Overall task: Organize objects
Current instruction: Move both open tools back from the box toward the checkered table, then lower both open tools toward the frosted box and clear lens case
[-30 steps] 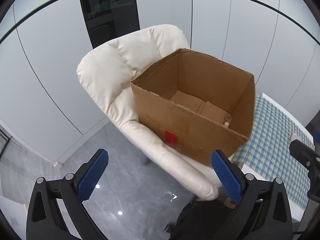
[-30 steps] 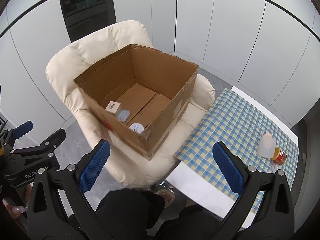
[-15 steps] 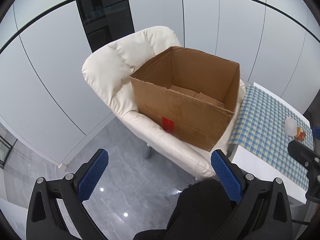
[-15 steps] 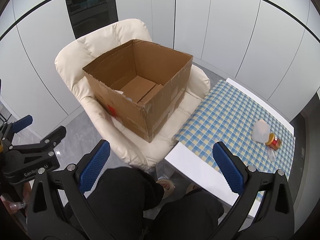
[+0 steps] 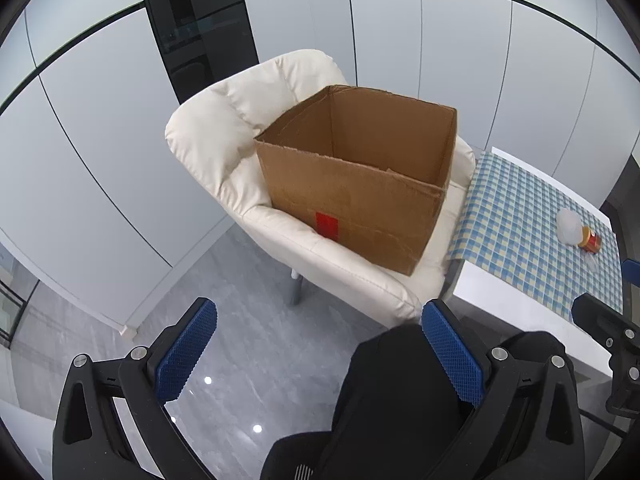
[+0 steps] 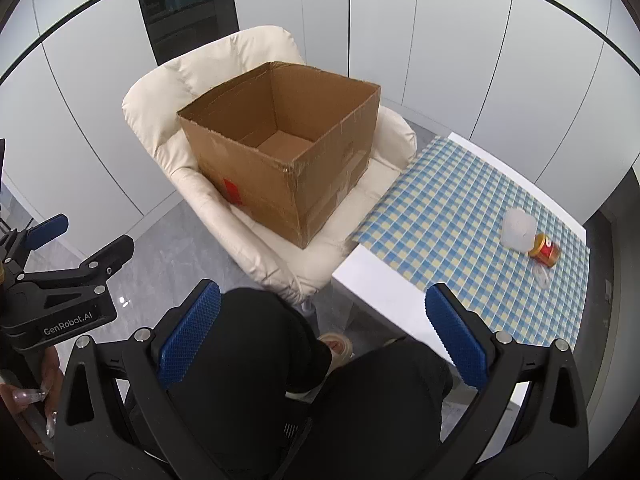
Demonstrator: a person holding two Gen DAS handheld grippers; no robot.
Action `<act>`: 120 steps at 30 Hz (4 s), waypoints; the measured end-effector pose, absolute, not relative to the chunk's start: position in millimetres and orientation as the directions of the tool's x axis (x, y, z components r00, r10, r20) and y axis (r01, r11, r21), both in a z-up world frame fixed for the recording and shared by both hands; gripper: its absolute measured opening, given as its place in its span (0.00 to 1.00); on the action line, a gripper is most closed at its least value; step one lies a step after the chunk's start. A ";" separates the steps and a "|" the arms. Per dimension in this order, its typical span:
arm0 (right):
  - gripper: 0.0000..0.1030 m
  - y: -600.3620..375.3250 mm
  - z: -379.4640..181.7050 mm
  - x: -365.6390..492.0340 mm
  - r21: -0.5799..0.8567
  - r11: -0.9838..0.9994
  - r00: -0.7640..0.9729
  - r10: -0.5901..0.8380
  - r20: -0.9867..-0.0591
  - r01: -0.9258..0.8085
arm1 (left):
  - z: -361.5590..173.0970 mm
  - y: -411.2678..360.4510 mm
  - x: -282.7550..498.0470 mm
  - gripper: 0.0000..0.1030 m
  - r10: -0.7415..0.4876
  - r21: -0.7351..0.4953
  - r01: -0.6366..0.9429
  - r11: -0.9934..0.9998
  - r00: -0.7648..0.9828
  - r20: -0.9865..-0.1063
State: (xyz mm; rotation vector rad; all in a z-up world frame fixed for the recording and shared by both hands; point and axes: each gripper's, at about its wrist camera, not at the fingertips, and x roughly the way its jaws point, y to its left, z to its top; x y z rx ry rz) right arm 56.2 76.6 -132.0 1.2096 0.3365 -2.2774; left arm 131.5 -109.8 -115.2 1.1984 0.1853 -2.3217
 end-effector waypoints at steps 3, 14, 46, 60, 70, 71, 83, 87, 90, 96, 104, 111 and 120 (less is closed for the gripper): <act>1.00 82.7 -134.5 64.0 0.036 -0.826 -0.445 -0.339 -0.829 0.563 | -115.7 -104.8 138.5 0.99 -0.366 0.095 0.497 -0.863 -0.483 -0.796; 1.00 107.2 -143.4 92.6 0.035 -0.833 -0.427 -0.318 -0.846 0.552 | -125.9 -91.1 162.5 0.99 -0.343 0.083 0.474 -0.877 -0.494 -0.799; 1.00 147.5 -146.9 84.1 0.059 -0.888 -0.451 -0.288 -0.844 0.457 | -122.5 -49.0 123.8 0.99 -0.252 0.067 0.339 -0.938 -0.537 -0.805; 1.00 227.7 -157.0 77.5 0.067 -0.963 -0.483 -0.190 -0.855 0.261 | -133.2 17.4 82.8 0.99 -0.127 0.045 0.159 -0.986 -0.559 -0.819; 1.00 287.6 -161.0 84.2 0.072 -0.990 -0.498 -0.123 -0.858 0.119 | -136.7 70.6 63.8 0.99 -0.069 0.059 0.035 -0.998 -0.569 -0.820; 1.00 293.6 -161.6 85.4 0.077 -0.991 -0.498 -0.120 -0.859 0.107 | -137.1 75.2 62.7 0.99 -0.062 0.057 0.026 -0.998 -0.569 -0.820; 1.00 350.1 -166.9 101.1 0.087 -0.996 -0.500 -0.067 -0.864 -0.017 | -142.4 126.5 54.6 0.99 0.011 0.051 -0.094 -0.994 -0.565 -0.825; 1.00 363.7 -167.5 106.3 0.091 -0.995 -0.500 -0.054 -0.864 -0.049 | -144.4 139.3 53.9 0.99 0.032 0.044 -0.121 -0.992 -0.561 -0.827; 1.00 372.6 -168.2 108.6 0.078 -0.994 -0.500 -0.029 -0.866 -0.077 | -146.7 148.3 50.7 0.99 0.044 0.044 -0.144 -0.989 -0.557 -0.829; 1.00 385.1 -173.0 108.6 0.057 -0.992 -0.483 0.006 -0.876 -0.116 | -151.4 164.2 38.0 0.99 0.061 0.043 -0.177 -0.983 -0.543 -0.837; 1.00 403.4 -181.7 85.8 0.047 -0.986 -0.478 0.034 -0.878 -0.158 | -158.1 174.1 7.9 0.99 0.086 0.025 -0.195 -0.981 -0.543 -0.835; 1.00 419.5 -200.5 41.1 0.052 -0.983 -0.487 0.040 -0.872 -0.174 | -164.6 176.1 -35.0 0.99 0.066 0.025 -0.146 -0.989 -0.582 -0.810; 1.00 438.8 -238.6 -43.6 0.069 -0.976 -0.507 0.047 -0.861 -0.208 | -201.4 175.9 -107.2 0.99 0.057 0.001 -0.104 -0.995 -0.551 -0.832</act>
